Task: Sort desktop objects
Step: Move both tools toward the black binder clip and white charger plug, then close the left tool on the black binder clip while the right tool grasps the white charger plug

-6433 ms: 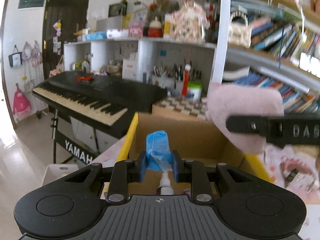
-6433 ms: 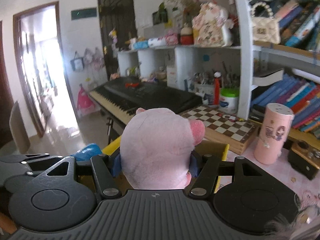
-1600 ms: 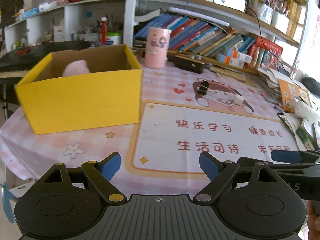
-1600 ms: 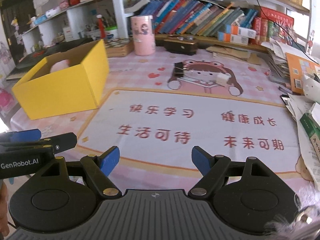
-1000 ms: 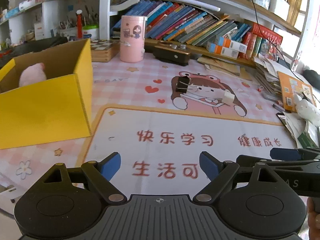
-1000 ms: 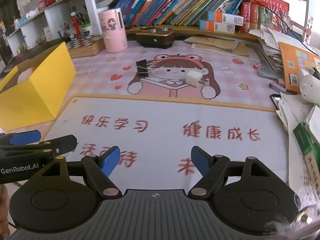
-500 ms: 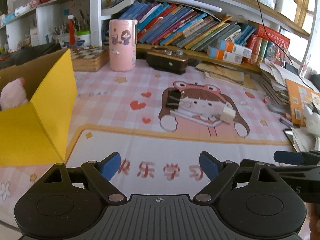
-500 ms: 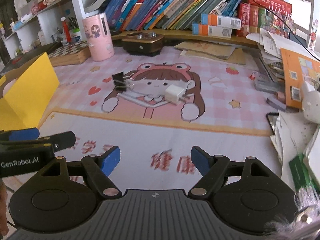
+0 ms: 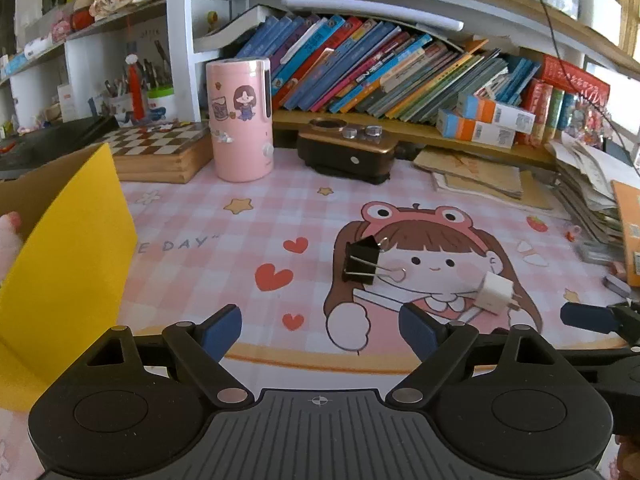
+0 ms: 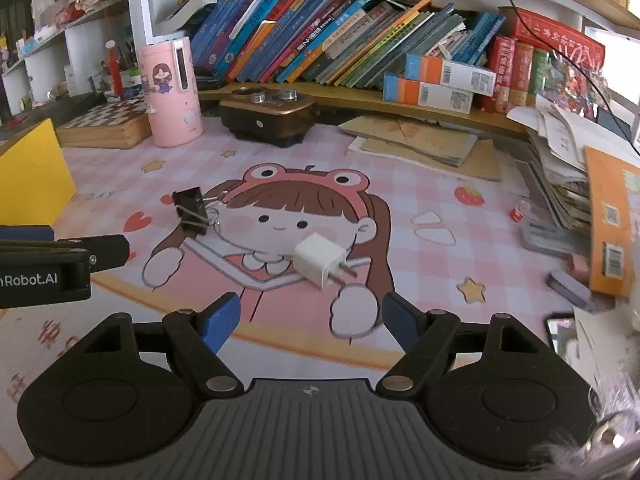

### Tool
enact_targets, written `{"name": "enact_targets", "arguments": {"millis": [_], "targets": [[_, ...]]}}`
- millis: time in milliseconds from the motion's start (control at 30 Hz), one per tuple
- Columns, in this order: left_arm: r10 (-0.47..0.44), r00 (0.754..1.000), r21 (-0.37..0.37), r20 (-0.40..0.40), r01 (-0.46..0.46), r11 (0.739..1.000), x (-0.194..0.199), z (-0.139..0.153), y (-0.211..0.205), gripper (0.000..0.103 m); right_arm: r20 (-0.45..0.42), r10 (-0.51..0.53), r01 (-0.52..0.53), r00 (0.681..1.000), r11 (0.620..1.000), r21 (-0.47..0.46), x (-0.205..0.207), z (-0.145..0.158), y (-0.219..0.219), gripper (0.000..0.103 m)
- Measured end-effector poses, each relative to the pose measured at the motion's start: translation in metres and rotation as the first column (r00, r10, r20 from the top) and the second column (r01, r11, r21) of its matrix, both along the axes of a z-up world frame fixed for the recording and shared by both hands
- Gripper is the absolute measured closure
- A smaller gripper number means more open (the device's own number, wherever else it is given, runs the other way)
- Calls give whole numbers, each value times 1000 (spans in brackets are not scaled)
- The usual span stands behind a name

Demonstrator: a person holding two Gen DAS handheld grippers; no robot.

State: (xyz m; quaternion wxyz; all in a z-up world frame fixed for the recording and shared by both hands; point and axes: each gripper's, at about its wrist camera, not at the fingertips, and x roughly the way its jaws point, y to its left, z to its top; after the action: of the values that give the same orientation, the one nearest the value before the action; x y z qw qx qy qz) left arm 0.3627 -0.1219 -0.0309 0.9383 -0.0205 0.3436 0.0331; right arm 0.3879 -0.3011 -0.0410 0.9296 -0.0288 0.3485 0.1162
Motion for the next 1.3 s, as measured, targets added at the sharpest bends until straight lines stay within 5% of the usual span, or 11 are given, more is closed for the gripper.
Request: {"name": "enact_targets", "arguments": {"millis": [533,633,967,1200,1300], "targets": [[-17,1000,21,6,17,1000,42,-14,-9,15,3,-39,39,999,999,-26,48,-29,9,46],[-21,1000,19,8,21,1000,49,-16,-12,15,19,-22,22,1000,1000,-17,48,-30,8,60],[-37,999,28,6,37,999,73,-27,-29,17,4,-38,38,999,999,17,40,-22,-10,61],[-8,1000,53,-17,9,999,90,-37,-34,34,-8,-22,22,1000,999,45,31,-14,-14,61],[6,999,55,-32,-4,998,92,-40,-32,53,-14,-13,14,1000,998,57,29,-11,-15,61]]}}
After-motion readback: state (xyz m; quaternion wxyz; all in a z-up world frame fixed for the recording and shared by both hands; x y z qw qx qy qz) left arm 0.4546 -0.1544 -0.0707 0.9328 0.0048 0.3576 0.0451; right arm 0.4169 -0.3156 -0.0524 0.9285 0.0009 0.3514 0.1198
